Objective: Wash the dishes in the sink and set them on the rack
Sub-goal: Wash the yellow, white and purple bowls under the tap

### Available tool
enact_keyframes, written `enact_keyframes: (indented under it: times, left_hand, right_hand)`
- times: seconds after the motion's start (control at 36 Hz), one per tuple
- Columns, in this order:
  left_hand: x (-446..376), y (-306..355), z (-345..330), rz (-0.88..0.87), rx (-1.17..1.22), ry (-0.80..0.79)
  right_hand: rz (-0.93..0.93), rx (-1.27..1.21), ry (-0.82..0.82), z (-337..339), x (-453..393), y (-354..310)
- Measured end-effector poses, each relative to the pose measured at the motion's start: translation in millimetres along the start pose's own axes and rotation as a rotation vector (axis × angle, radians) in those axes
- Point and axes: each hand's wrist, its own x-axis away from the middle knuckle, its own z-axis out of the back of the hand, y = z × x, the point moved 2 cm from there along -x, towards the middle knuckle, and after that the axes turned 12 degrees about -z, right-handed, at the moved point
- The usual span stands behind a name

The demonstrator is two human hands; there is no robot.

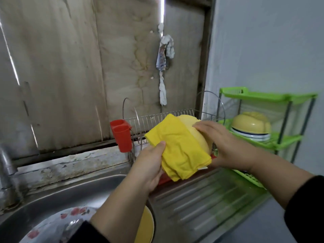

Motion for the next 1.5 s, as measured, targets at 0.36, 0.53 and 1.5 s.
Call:
enact_keyframes:
  times: [0.36,0.53,1.5]
  left_hand:
    - [-105,-35,-104,-0.064,-0.178,-0.062]
    - [-141,-56,-136,-0.06,-0.222,-0.103]
    - [-223,-111,-195,0.009,-0.277,-0.127]
  right_hand:
    - [-0.239,0.535,0.12,26,-1,122]
    - [-0.385,0.695,0.015,26,0,164]
    - [-0.991,0.576,-0.365,-1,-51,264]
